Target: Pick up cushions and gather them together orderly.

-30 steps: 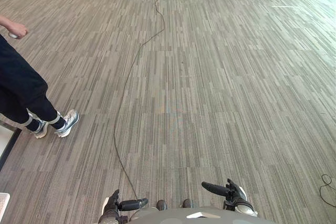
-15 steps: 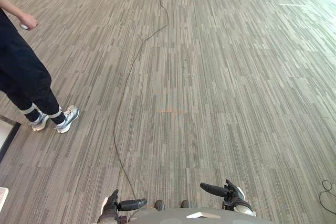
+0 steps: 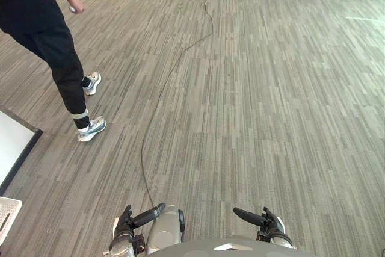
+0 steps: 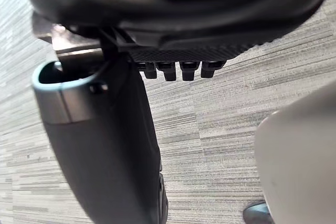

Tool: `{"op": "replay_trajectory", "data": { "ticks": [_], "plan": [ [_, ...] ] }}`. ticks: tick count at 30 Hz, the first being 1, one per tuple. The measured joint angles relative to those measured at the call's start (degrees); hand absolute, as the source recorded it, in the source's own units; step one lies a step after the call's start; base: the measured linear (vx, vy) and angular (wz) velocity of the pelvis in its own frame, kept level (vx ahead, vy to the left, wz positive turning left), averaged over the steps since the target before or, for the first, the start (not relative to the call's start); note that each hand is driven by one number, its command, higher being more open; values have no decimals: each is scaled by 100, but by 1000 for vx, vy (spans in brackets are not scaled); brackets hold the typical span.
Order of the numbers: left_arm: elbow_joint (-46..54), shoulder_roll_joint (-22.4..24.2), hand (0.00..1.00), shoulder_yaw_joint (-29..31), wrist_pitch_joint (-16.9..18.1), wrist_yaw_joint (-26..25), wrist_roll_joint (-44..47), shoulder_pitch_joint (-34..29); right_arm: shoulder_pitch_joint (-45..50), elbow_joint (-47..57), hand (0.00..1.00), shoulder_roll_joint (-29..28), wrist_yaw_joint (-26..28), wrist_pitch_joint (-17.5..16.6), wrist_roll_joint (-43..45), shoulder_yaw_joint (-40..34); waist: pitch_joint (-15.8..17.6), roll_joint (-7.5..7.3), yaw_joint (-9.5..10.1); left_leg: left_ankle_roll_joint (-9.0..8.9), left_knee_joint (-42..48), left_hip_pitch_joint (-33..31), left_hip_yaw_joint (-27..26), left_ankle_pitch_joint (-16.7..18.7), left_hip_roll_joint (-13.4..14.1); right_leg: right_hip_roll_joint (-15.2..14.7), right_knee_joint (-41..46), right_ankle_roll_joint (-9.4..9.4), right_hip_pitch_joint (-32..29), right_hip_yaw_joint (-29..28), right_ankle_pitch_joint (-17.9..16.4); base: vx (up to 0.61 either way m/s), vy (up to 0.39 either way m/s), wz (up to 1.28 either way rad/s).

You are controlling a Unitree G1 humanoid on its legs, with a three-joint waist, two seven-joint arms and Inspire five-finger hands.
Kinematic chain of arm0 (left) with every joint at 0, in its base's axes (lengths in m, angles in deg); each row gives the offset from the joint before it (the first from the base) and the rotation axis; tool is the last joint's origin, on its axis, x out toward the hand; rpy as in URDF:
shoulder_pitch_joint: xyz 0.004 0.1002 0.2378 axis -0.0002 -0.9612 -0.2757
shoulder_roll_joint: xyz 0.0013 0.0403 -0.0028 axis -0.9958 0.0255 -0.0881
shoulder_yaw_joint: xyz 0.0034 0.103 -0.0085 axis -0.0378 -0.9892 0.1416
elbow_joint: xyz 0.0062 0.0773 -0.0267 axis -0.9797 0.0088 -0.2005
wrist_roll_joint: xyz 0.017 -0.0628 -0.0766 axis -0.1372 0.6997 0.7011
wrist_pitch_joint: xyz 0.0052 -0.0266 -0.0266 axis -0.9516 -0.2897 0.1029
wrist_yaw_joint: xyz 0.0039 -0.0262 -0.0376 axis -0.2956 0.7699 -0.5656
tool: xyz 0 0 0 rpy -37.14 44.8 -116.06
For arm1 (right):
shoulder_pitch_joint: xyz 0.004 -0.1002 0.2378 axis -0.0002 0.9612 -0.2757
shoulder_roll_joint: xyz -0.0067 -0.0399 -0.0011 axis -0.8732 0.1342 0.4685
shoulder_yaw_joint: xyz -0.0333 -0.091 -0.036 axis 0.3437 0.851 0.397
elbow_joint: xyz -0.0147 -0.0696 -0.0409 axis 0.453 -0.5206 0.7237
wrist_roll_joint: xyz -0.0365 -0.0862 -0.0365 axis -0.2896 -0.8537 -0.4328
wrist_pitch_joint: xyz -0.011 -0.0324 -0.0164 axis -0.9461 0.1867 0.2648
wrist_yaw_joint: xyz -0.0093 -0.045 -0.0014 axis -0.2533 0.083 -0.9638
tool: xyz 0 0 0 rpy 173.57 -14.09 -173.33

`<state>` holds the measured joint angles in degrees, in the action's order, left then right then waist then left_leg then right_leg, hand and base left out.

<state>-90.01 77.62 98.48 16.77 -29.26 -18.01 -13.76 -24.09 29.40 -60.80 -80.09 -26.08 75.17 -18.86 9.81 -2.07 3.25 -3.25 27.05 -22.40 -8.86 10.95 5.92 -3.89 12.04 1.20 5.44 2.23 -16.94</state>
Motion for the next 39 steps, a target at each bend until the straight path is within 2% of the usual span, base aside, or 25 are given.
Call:
{"op": "replay_trajectory", "data": {
  "ticks": [2, 3, 5, 6, 9, 10, 11, 12, 14, 17, 18, 21, 22, 23, 24, 26, 27, 28, 29, 30, 31, 33, 34, 37, 39],
  "plan": [
    [-1, 93, 100, 176, 27, -71, 50, 14, 10, -11, 100, 15, -43, 18, -1, -14, 22, 32, 69, -147, -813, -68, -121, -708, 97, -254, -174, 296, 240, -146, -232, 509, 415, -41],
    [-16, 57, 100, 236, 32, -90, 59, 11, 39, -22, 100, -49, -44, 23, -4, -84, 7, -72, 182, 183, -483, -33, -355, -990, 16, -465, -224, 145, 437, -360, -402, 432, 335, -48],
    [10, -3, 100, 250, 70, -113, 41, 75, 26, 17, 100, -166, 5, 14, -13, -108, -2, -220, 183, 396, -49, -131, -455, -525, -101, -612, -75, 135, 426, -621, -155, 557, 398, -18],
    [30, -52, 100, 250, 67, -112, 19, 99, 35, 21, 100, -271, 9, 17, -9, -224, -61, -325, 174, 560, 293, -101, -520, -179, -247, -821, 318, 456, 364, -710, 49, 660, 463, 5],
    [-27, -90, 100, 250, 42, -119, -13, 107, 45, 66, 100, -326, 60, 16, -10, -340, -86, -445, 159, 746, 336, 371, -690, 286, -557, -1042, 2086, 706, -181, -919, 412, 542, 358, -7],
    [-83, -117, 100, 207, 5, -127, -31, 132, 45, 160, 100, -298, 91, -3, -10, -343, -20, -426, 115, 809, 157, 879, -729, 468, -737, -1077, 3823, 869, -841, -1148, 1208, 612, 364, -5],
    [-150, -123, 100, 190, -41, -136, -37, 213, 46, 230, 100, -258, 101, -17, -10, -338, 39, -386, 74, 820, -37, 1330, -730, 532, -849, -1096, 4878, 861, -1305, -1049, 1325, 486, 266, 0],
    [-150, -117, 100, 167, -54, -136, -37, 226, 44, 249, 100, -239, 106, -21, -10, -332, 48, -377, 59, 816, -119, 1468, -730, 547, -869, -1096, 5111, 822, -1448, -987, 1297, 462, 198, -4],
    [-135, 2, 100, 98, -49, -149, -42, 345, 25, 424, 100, -175, 118, -80, -11, -298, 118, -197, -9, 817, -862, 2331, -684, 548, -894, -911, 5649, 363, -2350, -330, 896, 484, 146, -7],
    [-158, 187, 100, -123, -48, -142, -51, 519, 14, 637, 100, -223, 117, -222, 1, -367, 162, -180, -151, 764, -1410, 2989, -588, 669, -858, -474, 4582, 239, -3162, 519, 527, 392, 32, 4],
    [-235, 187, 100, -243, -61, -41, -60, 641, -28, 642, 100, -209, 127, -237, 9, -390, 205, -160, -166, 759, -1613, 3322, -553, 728, -820, -177, 3421, 198, -3272, 815, 548, 455, -18, 11],
    [-398, 333, 100, -323, -54, -26, -66, 805, -75, 599, 100, -214, 131, -226, 54, -486, 226, -160, -342, 743, -1956, 3726, -240, 760, -864, 85, 1491, 188, -3238, 904, 984, 520, -80, 60],
    [-459, 414, 100, -364, -50, 16, -105, 852, -148, 508, 100, -167, 137, -206, 99, -532, 260, -140, -439, 740, -2091, 3977, 62, 762, -897, 139, 1019, -77, -3165, 827, 1714, 632, -189, 90],
    [-540, 600, 100, -337, -54, 52, -179, 920, -228, 442, 100, -65, 144, -156, 103, -527, 310, -11, -464, 734, -2084, 4158, 363, 760, -768, 217, 1114, -594, -3044, 818, 2107, 782, -246, 79],
    [-591, 696, 100, -306, -52, 63, -233, 990, -276, 434, 100, -6, 163, -154, 89, -528, 334, 129, -393, 644, -1990, 4149, 530, 707, -686, 205, 1479, -666, -3113, 890, 1846, 780, -270, 47],
    [-591, 798, 100, -267, -60, 75, -284, 991, -370, 457, 100, -9, 187, -139, 96, -621, 370, 342, -420, 271, -888, 3981, 791, 489, -524, 221, 2094, -732, -2893, 1071, 937, 686, -247, 25],
    [-575, 804, 100, -240, -61, 66, -285, 995, -370, 476, 100, -25, 189, -139, 90, -607, 406, 425, -434, 22, -61, 3720, 823, 345, -426, 303, 2030, -752, -2644, 1127, 794, 597, -189, 10],
    [-511, 804, 100, -188, -68, 61, -282, 979, -357, 504, 100, 51, 204, -126, 37, -489, 419, 543, -438, -635, 1445, 3105, 832, -370, -245, 464, 1802, -769, -2247, 1129, 631, 462, -127, 0],
    [-453, 779, 100, -124, -65, 66, -283, 955, -361, 504, 100, 79, 204, -113, 32, -463, 422, 597, -408, -824, 2171, 2764, 792, -589, -114, 567, 1645, -785, -2045, 1102, 606, 582, -147, -27],
    [-292, 790, 100, 2, -63, 70, -273, 935, -378, 476, 100, 72, 183, -99, 45, -452, 463, 638, -350, -704, 3498, 2062, 620, -519, 177, 792, 1246, -849, -1471, 992, 556, 587, -116, -37],
    [-227, 761, 100, 2, -64, 49, -269, 926, -377, 465, 100, 43, 166, -91, 62, -422, 488, 592, -328, -614, 3821, 1805, 525, -431, 250, 839, 1073, -877, -1171, 934, 532, 696, -121, -46],
    [112, 597, 100, -17, -43, 54, -250, 843, -328, 430, 100, -42, 132, -63, 123, -126, 540, 324, -217, -206, 3729, 1014, 149, -69, 346, 864, 347, -884, -214, 631, 495, 554, -71, -50],
    [140, 591, 100, -19, -37, 53, -240, 830, -313, 431, 100, -50, 122, -64, 131, -83, 531, 294, -196, -163, 3605, 909, 95, -25, 364, 861, 263, -881, -118, 587, 493, 422, -34, -59],
    [384, 617, 100, -20, 53, 50, -207, 774, -272, 422, 100, -96, 84, -7, 218, 5, 496, 228, -44, -33, 1399, 250, -159, 154, 312, 794, -317, -633, 700, 244, 391, 667, 51, -52],
    [390, 616, 100, -15, 118, 42, -141, 765, -217, 419, 100, -129, 53, -2, 213, -8, 495, 222, 16, -119, -606, 59, 142, -193, 47, 609, -534, -317, 1179, -22, 153, 616, 158, -58]
  ]
}}
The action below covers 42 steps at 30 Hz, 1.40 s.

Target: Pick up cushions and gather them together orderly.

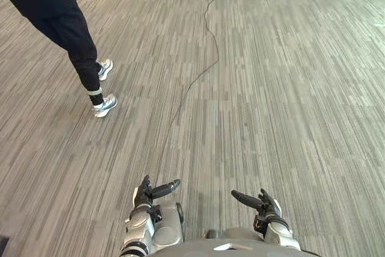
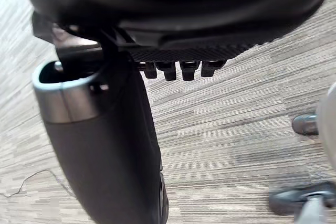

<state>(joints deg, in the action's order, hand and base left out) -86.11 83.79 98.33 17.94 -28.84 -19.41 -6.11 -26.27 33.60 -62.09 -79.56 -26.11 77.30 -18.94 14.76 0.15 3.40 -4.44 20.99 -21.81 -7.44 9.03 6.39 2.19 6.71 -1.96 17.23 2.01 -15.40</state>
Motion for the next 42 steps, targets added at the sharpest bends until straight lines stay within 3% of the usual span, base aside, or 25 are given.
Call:
{"op": "replay_trajectory", "data": {
  "ticks": [2, 3, 5, 6, 7, 8, 9, 11, 13, 17, 19, 20, 21, 22, 24, 25, 26, 27, 28, 30, 32, 34, 38, 40, 42],
  "plan": [
    [1, -31, 100, 2, 1, -26, 44, -19, 45, -2, 100, -15, -5, 2, -3, 10, -11, -6, 109, 26, -441, -69, 90, -193, -37, -122, 4, 92, 193, -251, -266, 755, 267, -80],
    [-71, -166, 100, -2, -9, -28, 83, -56, 80, -93, 100, -89, -4, 39, -11, -15, -160, -121, 188, 289, -50, -131, 49, -1061, -168, -381, 153, 235, 319, -541, -448, 734, 270, -81],
    [-84, -246, 100, 0, -31, -21, 85, -82, 132, -100, 100, -145, -2, 51, -17, -84, -237, -284, 191, 433, 152, -139, 11, -1158, -252, -547, 536, 288, 183, -626, -476, 674, 264, -41],
    [-136, -420, 100, 4, -76, -11, 98, -80, 243, -118, 100, -285, 10, 63, -44, -100, -286, -600, 195, 545, 527, 17, -170, -650, -486, -843, 1831, 483, -253, -679, -359, 729, 299, -21],
    [-196, -468, 100, 3, -107, -12, 98, -50, 275, -128, 100, -284, 43, 76, -69, -99, -291, -689, 190, 631, 613, 199, -274, -431, -573, -929, 2757, 651, -575, -719, -70, 700, 291, -29],
    [-322, -511, 100, 1, -135, -22, 93, 16, 273, -80, 100, -254, 74, 65, -128, -115, -264, -745, 166, 751, 609, 567, -391, -120, -678, -1101, 4340, 808, -1222, -733, 719, 644, 285, -27],
    [-344, -511, 100, 1, -138, -25, 93, 22, 266, -55, 100, -241, 80, 53, -132, -115, -246, -748, 150, 757, 608, 696, -433, -34, -704, -1150, 4751, 859, -1404, -702, 778, 721, 327, -43],
    [-496, -475, 100, -97, -168, -53, 93, 8, 259, 65, 100, -114, 129, -32, -204, -116, -221, -600, -11, 831, 301, 1602, -496, 342, -746, -1476, 6061, 559, -2352, -27, 579, 530, 232, -36],
    [-523, -392, 100, -182, -169, -55, 95, 38, 289, 183, 100, -101, 129, -113, -223, -127, -223, -482, -103, 860, -220, 2346, -494, 575, -686, -1391, 5893, 433, -3192, 584, 348, 502, 146, -18],
    [-686, -319, 100, -328, -179, 0, 84, 73, 299, 284, 100, -133, 126, -193, -210, -403, -224, -469, -244, 615, -962, 3400, -581, 815, -647, -1026, 3474, 345, -3899, 1613, 263, 538, 31, -9],
    [-836, -216, 100, -332, -195, 3, 44, 129, 233, 285, 100, -178, 162, -177, -205, -528, -230, -433, -343, 487, -1383, 3918, -639, 917, -660, -866, 1706, 220, -3999, 2277, 721, 737, -59, 2],
    [-919, -149, 100, -365, -216, 13, -42, 148, 221, 287, 100, -193, 172, -169, -203, -598, -253, -411, -404, 471, -1497, 4169, -608, 921, -637, -794, 1498, -356, -3917, 2446, 1492, 790, -96, 14],
    [-957, -128, 100, -395, -226, 16, -66, 174, 222, 286, 100, -187, 175, -169, -227, -631, -282, -396, -403, 442, -1494, 4253, -602, 919, -589, -805, 1502, -663, -3840, 2505, 1731, 823, -100, 4],
    [-1045, -39, 100, -398, -254, 59, -126, 220, 187, 285, 100, -139, 189, -150, -227, -649, -269, -210, -371, 200, -1401, 4378, -581, 780, -436, -791, 2015, -955, -3846, 2570, 1310, 970, -164, 4],
    [-1024, 148, 100, -500, -266, 142, -231, 231, 186, 408, 100, -96, 195, -140, -190, -875, -212, -136, -560, -139, -698, 4500, -346, 302, -454, -1188, 3423, -1057, -3980, 2726, 570, 770, -173, 7],
    [-1000, 171, 100, -498, -272, 144, -269, 169, 191, 441, 100, -87, 193, -147, -226, -839, -287, -63, -566, -182, -141, 4342, -237, 284, -390, -1112, 3106, -863, -3829, 2693, 587, 444, -194, -29],
    [-945, 164, 100, -543, -297, 223, -344, 80, 251, 477, 100, -42, 202, -153, -241, -674, -364, 122, -628, -779, 1968, 3529, 11, -137, -57, -687, 2532, -803, -3361, 2608, 368, 574, -190, -59],
    [-875, 165, 100, -445, -294, 242, -347, 51, 247, 465, 100, 25, 255, -128, -242, -651, -412, 273, -598, -988, 2987, 3074, 76, -248, 149, -395, 2296, -793, -3153, 2468, 321, 833, -242, -107],
    [-751, 166, 100, -281, -293, 231, -352, 48, 217, 426, 100, 57, 240, -131, -216, -592, -339, 334, -509, -997, 4147, 2553, 57, -253, 361, -94, 2029, -817, -2681, 2239, 255, 651, -117, -116],
    [-461, 20, 100, -228, -265, 188, -346, -33, 204, 191, 100, 32, 164, -97, -202, -417, -223, 131, -407, -636, 4728, 1875, -7, -57, 439, 134, 1502, -831, -1851, 1762, 194, 603, -60, -127],
    [-251, -87, 100, -222, -176, 145, -250, -68, 214, 52, 100, 40, 147, -21, -186, -234, -183, -28, -303, -109, 4035, 1037, -26, 261, 461, 251, 947, -766, -1195, 1094, 183, 588, 23, -144],
    [-183, -107, 100, -166, -128, 130, -227, -69, 224, 49, 100, 46, 114, 11, -134, -237, -162, -24, -245, 73, 2951, 641, 48, 385, 415, 250, 746, -664, -898, 640, 133, 520, 127, -120],
    [-213, -135, 100, 5, -36, 33, -112, -68, 252, 21, 100, 32, 50, 52, -111, -234, -131, -46, -76, -258, 164, 175, 860, 147, 99, 56, 402, -304, -229, -481, -222, 599, 275, -136],
    [-258, -196, 100, 2, -21, 1, -78, -119, 275, 21, 100, 27, 48, 60, -113, -232, -140, -52, -32, -254, -23, 86, 860, 106, 118, -54, 388, -152, 3, -852, -513, 552, 356, -125],
    [-284, -267, 100, 233, 3, -30, 110, -261, 437, 13, 100, -98, 46, 77, -121, -213, -431, -324, 111, -32, 697, 95, 497, -493, -65, -505, 814, 253, 100, -1463, -899, 711, 470, -143]
  ]
}}
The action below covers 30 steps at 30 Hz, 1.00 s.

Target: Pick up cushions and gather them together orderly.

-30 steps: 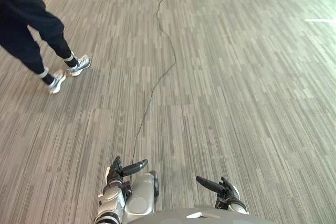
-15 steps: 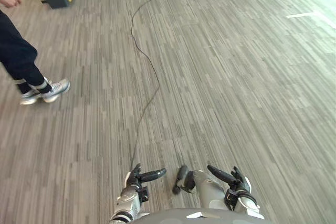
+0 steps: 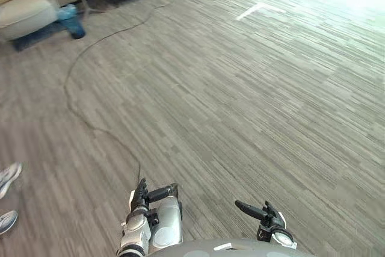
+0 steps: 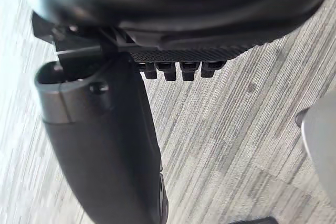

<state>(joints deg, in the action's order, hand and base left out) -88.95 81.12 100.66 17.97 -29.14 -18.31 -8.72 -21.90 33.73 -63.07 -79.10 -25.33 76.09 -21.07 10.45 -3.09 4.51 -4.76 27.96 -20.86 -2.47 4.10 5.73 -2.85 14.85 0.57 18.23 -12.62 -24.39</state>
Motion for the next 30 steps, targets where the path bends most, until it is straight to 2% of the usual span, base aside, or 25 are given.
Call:
{"op": "replay_trajectory", "data": {
  "ticks": [1, 2, 3, 4, 5, 6, 7, 9, 11, 13, 14, 15, 16, 17, 18, 19, 20, 21, 22, 23, 24, 25, 27, 28, 30],
  "plan": [
    [-12, -22, 100, 108, 2, -2, 5, -9, 30, -3, 100, -65, -1, 2, -1, 64, -88, -142, 21, 108, 207, 38, -160, 82, -52, -157, 563, 84, -231, -133, -45, 662, 417, -118],
    [-76, -123, 100, 150, -3, 5, -11, 8, 78, 2, 100, -147, 12, 0, -3, 213, -175, -329, -12, 244, 362, 183, -472, 380, -158, -327, 1652, 315, -697, -205, 94, 655, 428, -96],
    [-216, -198, 100, 148, -13, -6, -14, 83, 79, 11, 100, -126, 105, 18, -39, 395, -147, -412, -23, 442, 428, 427, -707, 595, -223, -422, 2795, 634, -1178, -214, 609, 772, 497, -92],
    [-353, -240, 100, 139, -50, -37, -32, 165, 36, 19, 100, -98, 189, 18, -129, 400, -104, -397, -57, 589, 365, 744, -867, 729, -283, -510, 3761, 873, -1620, -157, 777, 619, 405, -77],
    [-430, -231, 100, 139, -73, -81, -33, 201, 4, 35, 100, -59, 206, 17, -156, 394, -92, -399, -59, 621, 279, 980, -913, 810, -307, -545, 4101, 855, -1800, -17, 766, 651, 404, -82],
    [-551, -186, 100, 107, -116, -137, -64, 217, -46, 86, 100, 38, 200, -61, -201, 387, 10, -222, -86, 651, -98, 1639, -1088, 959, -299, -636, 4597, 723, -2212, 566, 693, 488, 294, -59],
    [-554, -185, 100, 102, -118, -137, -70, 216, -46, 93, 100, 37, 200, -67, -210, 387, 12, -215, -89, 655, -133, 1689, -1112, 961, -297, -640, 4618, 708, -2247, 610, 684, 560, 310, -79],
    [-577, -140, 100, 10, -125, -175, -137, 255, -82, 276, 100, 41, 196, -181, -226, 369, 26, -116, -176, 657, -854, 2438, -1300, 1099, -306, -557, 4631, 499, -3088, 1553, 562, 350, 152, -56],
    [-670, -192, 100, -330, -130, -164, -197, 287, -163, 260, 100, 83, 170, -226, -224, 344, 77, -95, -288, 639, -1417, 3067, -1523, 1091, -340, -385, 3518, 363, -3626, 2497, 546, 435, 130, -38],
    [-745, -204, 100, -543, -135, -137, -248, 318, -189, 179, 100, 124, 165, -225, -202, 295, 85, -81, -350, 605, -1875, 3489, -1611, 1070, -462, -246, 2033, 96, -3753, 3143, 893, 552, 108, -13],
    [-788, -192, 100, -691, -134, -79, -258, 315, -210, 160, 100, 105, 162, -226, -198, 106, 100, -95, -416, 572, -2178, 3761, -1587, 1066, -623, -156, 1040, -174, -3841, 3332, 1471, 657, 40, 13],
    [-821, -188, 100, -738, -132, -71, -267, 323, -222, 146, 100, 105, 163, -224, -175, 61, 116, -79, -464, 561, -2241, 3848, -1558, 1068, -645, -119, 961, -338, -3833, 3300, 1773, 588, -3, 36],
    [-884, -143, 100, -740, -144, -47, -340, 331, -291, 87, 100, 108, 160, -224, -164, -30, 122, -20, -572, 489, -2308, 4029, -1439, 1061, -650, -86, 942, -803, -3739, 3255, 2282, 600, -37, 29],
    [-894, -65, 100, -721, -151, -19, -437, 387, -375, 51, 100, 103, 158, -223, -183, -75, 152, 55, -555, 325, -2257, 4107, -1392, 969, -579, -101, 1202, -1029, -3732, 3262, 2018, 588, -83, 32],
    [-863, -2, 100, -707, -167, 23, -520, 403, -389, 69, 100, 92, 189, -220, -213, -130, 190, 128, -566, 58, -1906, 4078, -1327, 811, -567, -171, 1482, -1053, -3671, 3287, 1675, 667, -134, 11],
    [-845, 23, 100, -687, -170, 30, -555, 399, -389, 74, 100, 104, 193, -222, -218, -139, 195, 164, -573, 41, -1739, 4043, -1298, 801, -545, -164, 1495, -1051, -3618, 3300, 1604, 527, -143, 8],
    [-769, 93, 100, -582, -179, 36, -618, 382, -386, 108, 100, 177, 205, -193, -225, -80, 211, 294, -591, -88, -428, 3645, -1147, 728, -294, -24, 1321, -989, -3271, 3287, 1415, 403, -116, -7],
    [-722, 126, 100, -490, -182, 41, -634, 368, -384, 115, 100, 203, 206, -187, -226, -37, 221, 341, -589, -297, 318, 3367, -1049, 597, -149, 68, 1182, -978, -3088, 3252, 1388, 483, -119, -26],
    [-608, 174, 100, -426, -173, 34, -637, 306, -382, 131, 100, 246, 206, -177, -226, -7, 225, 444, -560, -704, 1573, 2841, -852, 245, 107, 286, 924, -973, -2771, 3173, 1375, 482, -105, -61],
    [-442, 183, 100, -291, -148, 53, -642, 205, -397, 139, 100, 252, 188, -177, -222, -1, 244, 508, -522, -642, 2698, 2369, -779, 302, 334, 528, 676, -1015, -2404, 2984, 1341, 561, -90, -82],
    [-380, 195, 100, -229, -132, 51, -642, 193, -411, 134, 100, 239, 171, -178, -219, 20, 260, 525, -492, -573, 3127, 2153, -781, 411, 424, 616, 543, -1048, -2174, 2870, 1316, 360, -34, -106],
    [-298, 115, 100, -222, -128, 38, -639, 140, -417, 105, 100, 223, 138, -157, -213, 188, 321, 394, -450, -382, 3395, 1729, -784, 604, 459, 703, 308, -1087, -1751, 2616, 1263, 436, -24, -96],
    [-179, 26, 100, -226, -120, 41, -610, 30, -399, 105, 100, 205, 123, -129, -202, 381, 303, 283, -421, -148, 3088, 1207, -805, 780, 421, 746, -12, -1080, -1375, 2319, 1246, 457, -7, -99],
    [-6, 78, 100, -53, -113, 32, -520, -11, -381, 98, 100, 182, 116, -104, -202, 390, 304, 263, -297, 97, 2299, 732, -798, 932, 389, 778, -271, -974, -1065, 1969, 1241, 424, 16, -97],
    [29, 148, 100, 44, -20, -5, -409, -9, -370, 74, 100, 172, 85, -64, -199, 385, 308, 264, -204, 95, 1156, 386, -674, 939, 254, 776, -517, -920, -764, 1661, 1216, 487, 82, -98]
  ]
}}
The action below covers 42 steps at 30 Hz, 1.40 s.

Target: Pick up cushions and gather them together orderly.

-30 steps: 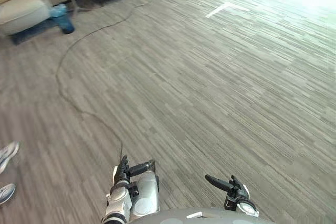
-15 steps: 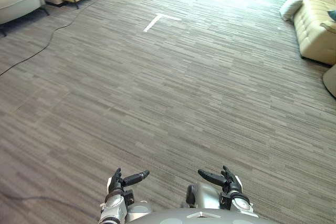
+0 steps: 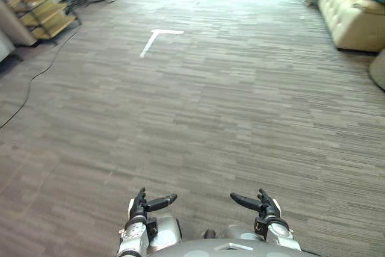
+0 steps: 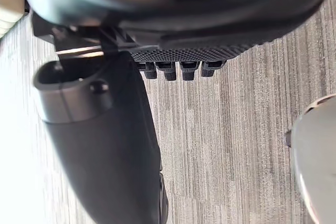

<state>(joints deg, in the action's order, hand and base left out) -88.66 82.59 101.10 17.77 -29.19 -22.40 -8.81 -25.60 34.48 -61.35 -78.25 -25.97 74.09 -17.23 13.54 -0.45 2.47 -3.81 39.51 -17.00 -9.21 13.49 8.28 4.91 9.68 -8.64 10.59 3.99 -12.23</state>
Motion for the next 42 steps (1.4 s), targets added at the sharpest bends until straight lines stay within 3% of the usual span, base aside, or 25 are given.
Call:
{"op": "replay_trajectory", "data": {
  "ticks": [3, 6, 7, 8, 9, 10, 12, 14, 16, 20, 21, 22, 23, 26, 27, 28, 29, 30, 31, 32, 34, 36, 38, 40, 42],
  "plan": [
    [35, 80, 100, 158, 104, -25, 222, 5, 8, -75, 100, -26, -15, 6, -1, 16, -5, 0, 77, -304, -2028, -336, 390, -358, -179, -54, -338, 222, 540, -545, -299, 570, 185, -83],
    [47, 64, 100, 157, 52, -50, 242, -14, 206, -75, 100, -49, -24, 7, 0, 2, -170, -79, 190, 224, -2096, -304, 250, -805, -306, -312, -232, 636, 899, -934, -693, 686, 269, -92],
    [-29, 36, 100, 188, 10, -83, 284, -27, 308, -74, 100, -94, -22, 9, -1, 24, -310, -143, 246, 467, -1880, -219, 136, -1332, -396, -483, 298, 957, 796, -1068, -885, 578, 265, -74],
    [-61, -3, 100, 197, -3, -87, 285, -31, 343, -69, 100, -119, -16, 16, -2, 25, -354, -165, 248, 440, -1799, -167, 111, -1432, -445, -563, 716, 1059, 683, -1081, -952, 974, 428, -101],
    [-83, -236, 100, 181, -15, -88, 274, -11, 425, -68, 100, -253, -9, 16, -10, 76, -412, -615, 255, 458, -1711, 220, -242, -984, -733, -973, 2985, 1400, -208, -1083, -742, 813, 357, -62],
    [-109, -277, 100, 174, -19, -95, 264, 10, 438, -61, 100, -276, -5, 17, -14, 107, -406, -662, 238, 499, -1702, 325, -282, -848, -802, -1062, 3586, 1495, -472, -1081, -461, 766, 323, -56],
    [-310, -335, 100, 151, -62, -125, 226, 93, 449, 30, 100, -216, 67, 29, -16, 109, -368, -692, 153, 599, -1654, 820, -315, -404, -973, -1292, 5155, 1474, -1155, -924, -142, 424, 179, -14],
    [-402, -267, 100, 41, -111, -200, 215, 88, 454, 227, 100, -76, 54, -26, -23, 111, -243, -453, 44, 711, -1984, 1798, -305, 19, -980, -1345, 5712, 1250, -1829, -429, -306, 610, 206, -10],
    [-403, -276, 100, -170, -111, -201, 216, 31, 488, 410, 100, -60, 40, -78, -19, 93, -262, -372, 21, 665, -2409, 2355, -254, 163, -937, -1313, 5307, 1178, -2522, 124, -356, 687, 137, 0],
    [-519, -302, 100, -400, -123, -164, 145, 63, 396, 490, 100, -42, 40, -154, 22, -68, -231, -316, -112, 610, -3042, 3310, -77, 453, -823, -942, 2590, 1069, -3381, 775, -83, 560, -24, 28],
    [-582, -262, 100, -404, -122, -125, 120, 63, 380, 481, 100, -38, 43, -147, 116, -174, -231, -243, -213, 632, -3295, 3646, 114, 472, -774, -824, 1928, 846, -3338, 753, 733, 731, -164, 81],
    [-677, -197, 100, -402, -121, -103, 68, 42, 378, 477, 100, -50, 33, -140, 114, -205, -279, -152, -252, 625, -3292, 3765, 289, 469, -694, -719, 1892, 264, -3190, 731, 1005, 614, -166, 68],
    [-714, -145, 100, -395, -122, -77, 34, 76, 338, 475, 100, -29, 29, -138, 105, -209, -269, -72, -230, 582, -3242, 3807, 374, 430, -612, -708, 2044, 197, -3151, 795, 883, 763, -232, 47],
    [-725, -48, 100, -393, -115, -8, -77, 57, 284, 506, 100, 56, 38, -147, 123, -290, -246, 107, -293, 14, -1957, 3606, 818, -125, -608, -988, 3320, 25, -3143, 903, 110, 789, -289, 48],
    [-721, -21, 100, -381, -112, -4, -74, -25, 342, 493, 100, 64, 34, -145, 99, -226, -363, 136, -321, -302, -1013, 3228, 975, -316, -550, -933, 2852, 268, -2692, 854, -305, 715, -267, 52],
    [-661, 75, 100, -256, -115, 11, -69, -5, 329, 456, 100, 180, 58, -122, 91, -228, -330, 373, -283, -1046, 825, 2408, 1151, -819, -317, -670, 2419, 194, -2138, 890, -497, 699, -203, 35],
    [-625, 96, 100, -234, -116, 13, -68, -13, 320, 446, 100, 199, 57, -121, 91, -234, -316, 414, -274, -1066, 1175, 2252, 1130, -830, -258, -611, 2330, 187, -2037, 896, -501, 662, -169, 12],
    [-479, 169, 100, -21, -113, 22, -51, -46, 213, 276, 100, 228, 40, -86, 97, -230, -252, 461, -246, -984, 2311, 1634, 958, -777, -36, -429, 1923, 177, -1510, 923, -506, 637, -154, -15],
    [-263, 106, 100, 128, -111, -77, 60, -98, 194, 100, 100, 134, -19, -23, 161, -179, -201, 227, -151, -536, 2650, 864, 467, -512, 45, -350, 1185, 186, -639, 849, -500, 608, -159, -22],
    [-204, 90, 100, 126, -97, -86, 69, -102, 225, 86, 100, 104, -20, -23, 178, -165, -205, 177, -111, -411, 2515, 684, 294, -439, 70, -336, 1003, 207, -453, 812, -488, 392, -106, -29],
    [-19, 87, 100, 118, -32, -84, 166, -137, 232, 30, 100, 82, -20, -6, 222, -109, -205, 117, -19, -101, 1493, 110, -336, -249, 246, -251, 439, 249, 83, 618, -460, 408, -56, -52],
    [35, 119, 100, 152, 20, -82, 215, -107, 232, 13, 100, 54, -34, 48, 222, -107, -153, 91, 71, 6, 183, -126, -607, -220, 215, -230, 116, 301, 526, 394, -473, 565, 17, -62],
    [87, 140, 100, 208, 29, -82, 233, -67, 237, 12, 100, 1, -92, 44, 221, -99, -104, 66, 120, 58, -1593, -312, -513, -557, 41, -285, -118, 528, 975, 65, -608, 612, 129, -72],
    [113, 174, 100, 234, 35, -88, 241, -50, 260, 4, 100, 33, -124, 40, 219, 7, -98, 93, 151, 111, -2284, -445, -312, -735, -18, -320, -165, 728, 1234, -230, -804, 648, 218, -82],
    [155, 75, 100, 225, 27, -67, 291, 15, 310, -34, 100, -73, -144, 48, 215, -16, -134, -60, 309, 567, -1843, -506, -400, -1528, -70, -615, -3, 894, 1497, -649, -992, 847, 325, -84]
  ]
}}
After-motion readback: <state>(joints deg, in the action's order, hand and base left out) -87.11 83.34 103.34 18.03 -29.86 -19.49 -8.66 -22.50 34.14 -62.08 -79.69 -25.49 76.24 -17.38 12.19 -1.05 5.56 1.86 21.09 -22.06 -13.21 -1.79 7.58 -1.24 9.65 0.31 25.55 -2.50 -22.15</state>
